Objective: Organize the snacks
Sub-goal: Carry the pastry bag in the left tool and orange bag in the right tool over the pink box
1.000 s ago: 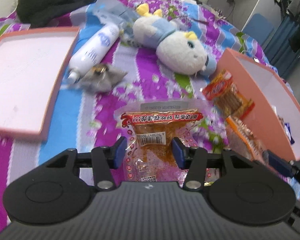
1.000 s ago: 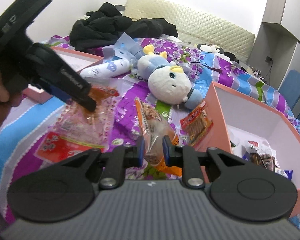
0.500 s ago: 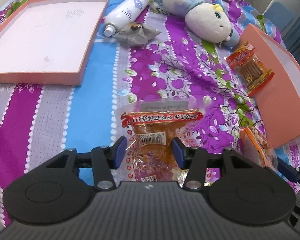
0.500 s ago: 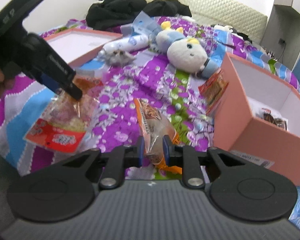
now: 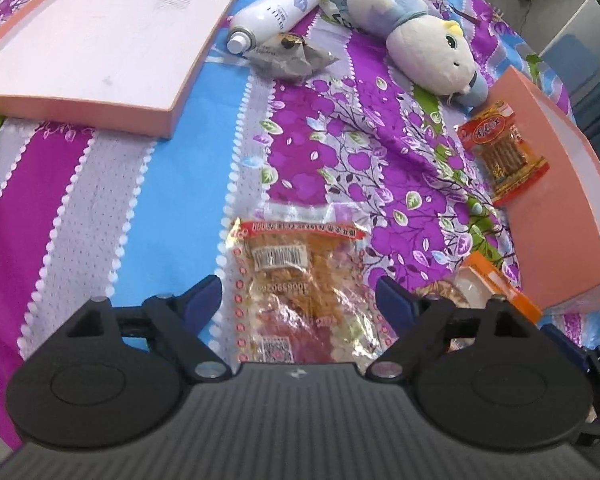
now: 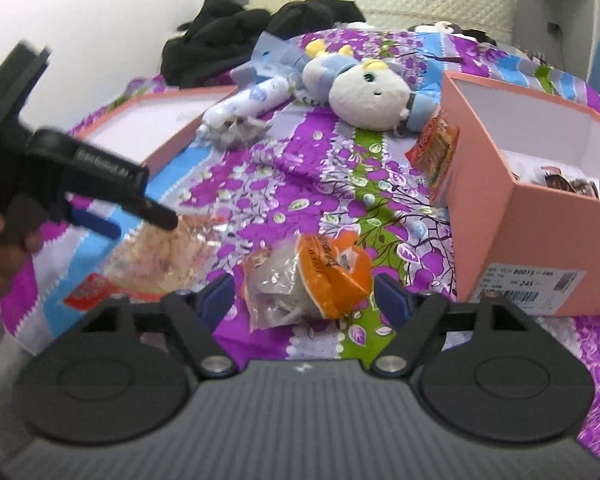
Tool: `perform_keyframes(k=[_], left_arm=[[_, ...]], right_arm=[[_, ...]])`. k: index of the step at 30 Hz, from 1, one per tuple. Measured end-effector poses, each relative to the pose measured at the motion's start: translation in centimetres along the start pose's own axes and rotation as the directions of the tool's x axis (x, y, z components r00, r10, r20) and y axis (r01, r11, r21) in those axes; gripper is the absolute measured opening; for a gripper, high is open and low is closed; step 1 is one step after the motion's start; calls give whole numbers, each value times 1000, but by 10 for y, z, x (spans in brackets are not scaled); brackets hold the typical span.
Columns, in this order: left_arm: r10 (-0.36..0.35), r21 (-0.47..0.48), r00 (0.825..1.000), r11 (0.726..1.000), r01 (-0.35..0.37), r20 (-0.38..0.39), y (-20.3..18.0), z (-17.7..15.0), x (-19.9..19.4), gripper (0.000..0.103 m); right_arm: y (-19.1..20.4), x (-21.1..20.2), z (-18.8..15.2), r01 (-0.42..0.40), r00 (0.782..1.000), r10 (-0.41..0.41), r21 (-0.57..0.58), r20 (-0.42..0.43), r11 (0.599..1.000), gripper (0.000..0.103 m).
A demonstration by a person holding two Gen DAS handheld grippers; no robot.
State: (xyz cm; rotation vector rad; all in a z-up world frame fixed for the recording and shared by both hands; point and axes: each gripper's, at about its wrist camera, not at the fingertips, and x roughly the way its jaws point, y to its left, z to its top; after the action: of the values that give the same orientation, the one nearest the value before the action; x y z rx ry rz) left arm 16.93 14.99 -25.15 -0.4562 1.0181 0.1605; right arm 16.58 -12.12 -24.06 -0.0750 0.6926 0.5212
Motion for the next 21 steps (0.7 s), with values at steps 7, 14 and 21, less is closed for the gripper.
perform_keyframes(k=[7,14,21], left_arm=[[8,-47,1000,999,-8,-1,0,-9,2,88],[27,-52,1000,998,-27,12,-3,-7,12,88],[99,48,995,994,-100,23,-19,-7,27,92]], right_arm=[[-9,5,3,24,998,-27,54,56,998,79],[-15,25,2,34,999,-35,73,22,997,79],[-14,47,-1,-19,999,23,79,-45,997,79]])
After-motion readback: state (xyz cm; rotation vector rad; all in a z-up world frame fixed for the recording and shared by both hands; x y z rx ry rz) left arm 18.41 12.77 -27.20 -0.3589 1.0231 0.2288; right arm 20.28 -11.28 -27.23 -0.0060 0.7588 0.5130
